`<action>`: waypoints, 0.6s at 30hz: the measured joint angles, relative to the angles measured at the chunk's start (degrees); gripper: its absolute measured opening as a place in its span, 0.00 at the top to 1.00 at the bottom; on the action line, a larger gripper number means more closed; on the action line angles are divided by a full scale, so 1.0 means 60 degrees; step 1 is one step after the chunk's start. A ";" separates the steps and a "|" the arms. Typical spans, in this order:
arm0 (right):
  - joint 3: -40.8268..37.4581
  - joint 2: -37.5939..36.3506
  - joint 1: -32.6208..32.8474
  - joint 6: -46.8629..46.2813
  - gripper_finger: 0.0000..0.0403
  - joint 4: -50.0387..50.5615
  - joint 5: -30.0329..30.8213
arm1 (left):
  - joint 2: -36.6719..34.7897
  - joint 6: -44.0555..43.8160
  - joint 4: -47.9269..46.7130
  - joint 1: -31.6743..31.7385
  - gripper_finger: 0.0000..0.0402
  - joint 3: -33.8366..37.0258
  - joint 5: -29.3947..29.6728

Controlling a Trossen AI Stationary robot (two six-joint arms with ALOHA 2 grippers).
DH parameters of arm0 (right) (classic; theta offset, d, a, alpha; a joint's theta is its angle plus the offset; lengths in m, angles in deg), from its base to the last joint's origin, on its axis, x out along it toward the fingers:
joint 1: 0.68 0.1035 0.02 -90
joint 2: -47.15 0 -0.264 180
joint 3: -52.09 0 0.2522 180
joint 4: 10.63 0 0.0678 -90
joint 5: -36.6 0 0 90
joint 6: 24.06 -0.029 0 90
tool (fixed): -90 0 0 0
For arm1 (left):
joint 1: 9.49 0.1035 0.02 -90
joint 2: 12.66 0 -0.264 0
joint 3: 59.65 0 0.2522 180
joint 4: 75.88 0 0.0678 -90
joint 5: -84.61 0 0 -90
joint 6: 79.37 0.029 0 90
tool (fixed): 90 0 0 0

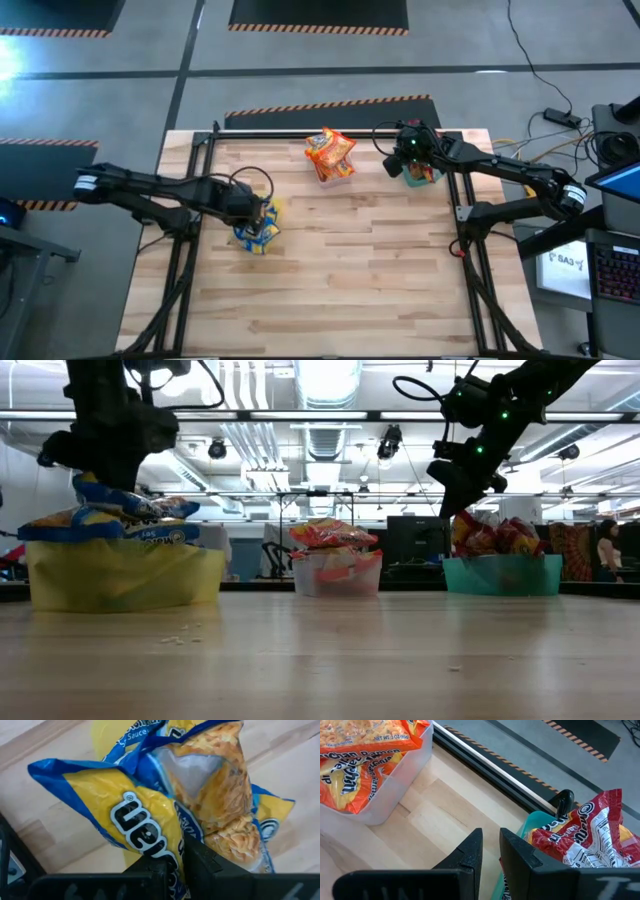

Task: Sort Maruchan noodles
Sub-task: Put the blue noodle pack into the yellow bin

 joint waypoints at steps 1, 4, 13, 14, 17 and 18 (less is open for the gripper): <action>0.0000 0.0000 0.0000 0.0000 0.86 0.0000 0.0000 | 0.0111 0.0094 0.0025 0.0000 0.93 0.0000 0.0000; 0.0000 0.0000 0.0000 0.0000 0.86 0.0000 -0.0002 | 0.0338 0.0262 0.0026 0.0000 0.90 0.0000 0.0013; -0.0003 0.0000 0.0000 0.0000 0.86 0.0000 0.0001 | 0.0125 0.0533 -0.0206 0.0000 0.67 -0.0466 0.0420; -0.0001 -0.0001 0.0000 0.0000 0.86 0.0000 0.0001 | 0.0100 0.0535 -0.0260 0.0000 0.64 -0.0542 0.0423; -0.0002 0.0000 0.0000 0.0000 0.86 0.0000 0.0001 | 0.0029 0.0534 -0.0474 0.0000 0.54 -0.0790 0.0460; -0.0001 0.0000 0.0003 0.0000 0.86 0.0000 0.0000 | 0.0015 0.0525 -0.0594 0.0000 0.50 -0.0869 0.0463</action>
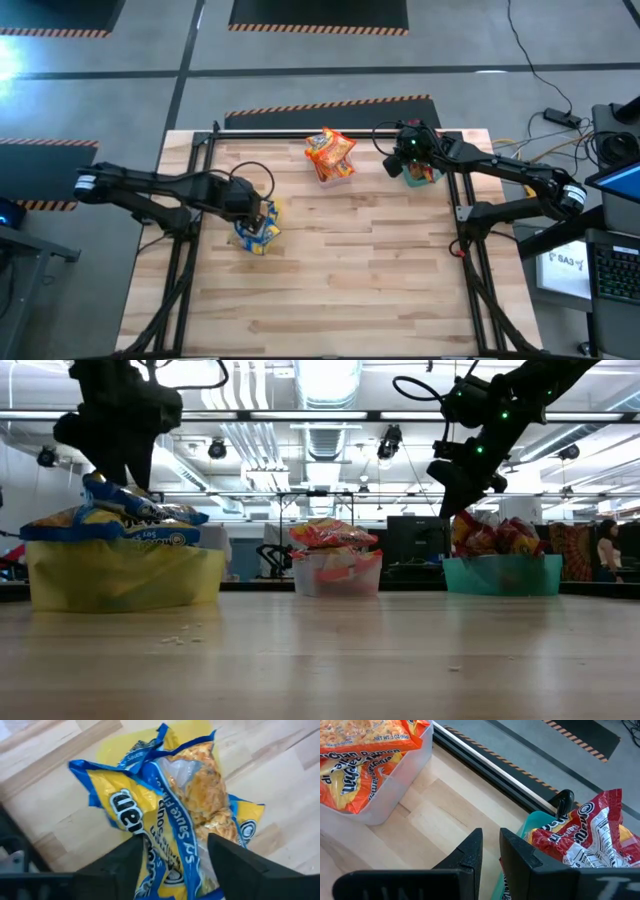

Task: Sort Maruchan noodles
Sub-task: Put the blue noodle pack into the yellow bin, then return to Home Position

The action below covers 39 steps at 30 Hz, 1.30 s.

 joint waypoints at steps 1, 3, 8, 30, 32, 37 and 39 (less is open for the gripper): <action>0.0000 0.0000 -0.0001 0.0000 0.86 0.0000 0.0001 | -0.0005 -0.0051 -0.0145 0.0000 0.47 -0.0075 0.0018; 0.0000 0.0000 -0.0003 0.0000 0.86 0.0000 0.0001 | -0.0012 -0.0240 -0.0449 -0.0002 0.41 -0.0231 0.0232; -0.0003 0.0000 -0.0001 0.0000 0.86 0.0000 0.0001 | -0.0296 -0.0110 -0.1135 -0.0133 0.31 -0.0645 0.1555; -0.0003 0.0000 -0.0002 0.0000 0.86 0.0000 0.0001 | -0.5636 0.2297 0.5247 -0.0107 0.29 0.4906 0.6347; 0.0001 0.0000 -0.0003 0.0000 0.86 0.0000 0.0001 | -0.6237 0.3240 0.6455 -0.0062 0.29 0.5580 0.6669; 0.0000 0.0000 0.0000 0.0000 0.86 0.0000 0.0000 | -0.7431 0.5076 0.9504 0.0172 0.29 0.6995 0.6663; -0.0003 0.0000 -0.0003 0.0000 0.86 0.0000 0.0001 | -0.7762 0.5509 1.0351 0.0239 0.29 0.7501 0.6424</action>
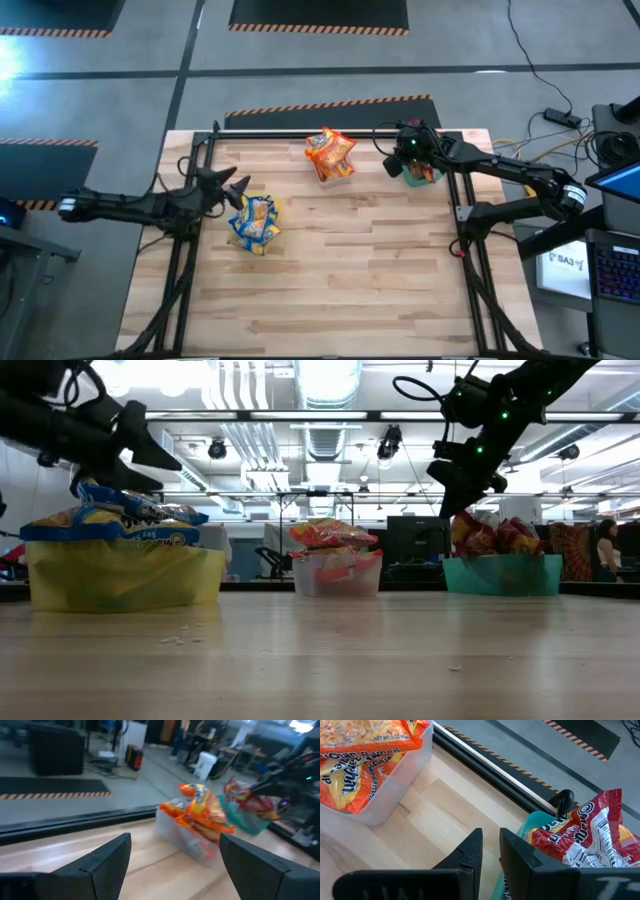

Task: Sort Maruchan noodles
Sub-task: Return to Home Position

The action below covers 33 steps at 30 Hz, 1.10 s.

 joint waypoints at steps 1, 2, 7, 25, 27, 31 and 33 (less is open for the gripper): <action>0.0000 0.0000 0.0003 0.0000 0.86 0.0000 0.0000 | -0.0126 0.0184 0.0356 0.0023 0.29 0.0217 -0.0081; 0.0000 0.0000 0.0003 0.0000 0.86 0.0000 0.0000 | -0.0245 0.0320 0.0694 0.0031 0.29 0.0427 -0.0209; 0.0003 -0.0003 0.0000 0.0000 0.86 0.0000 0.0000 | -0.0603 0.0662 0.1737 0.0039 0.29 0.1202 -0.0227; 0.0000 0.0000 0.0001 0.0000 0.86 0.0000 0.0000 | -0.0658 0.1946 0.2950 0.0063 0.29 0.1921 -0.0244; 0.0000 0.0000 0.0002 0.0000 0.86 0.0000 0.0000 | -0.0611 0.1994 0.2877 0.0063 0.29 0.1893 -0.0240; 0.0000 0.0000 0.0004 0.0000 0.86 0.0000 0.0000 | -0.0567 0.1997 0.2949 0.0063 0.29 0.1804 -0.0238; 0.0000 0.0000 0.0003 0.0000 0.86 0.0000 -0.0003 | -0.0564 0.1997 0.2936 0.0063 0.29 0.1794 -0.0238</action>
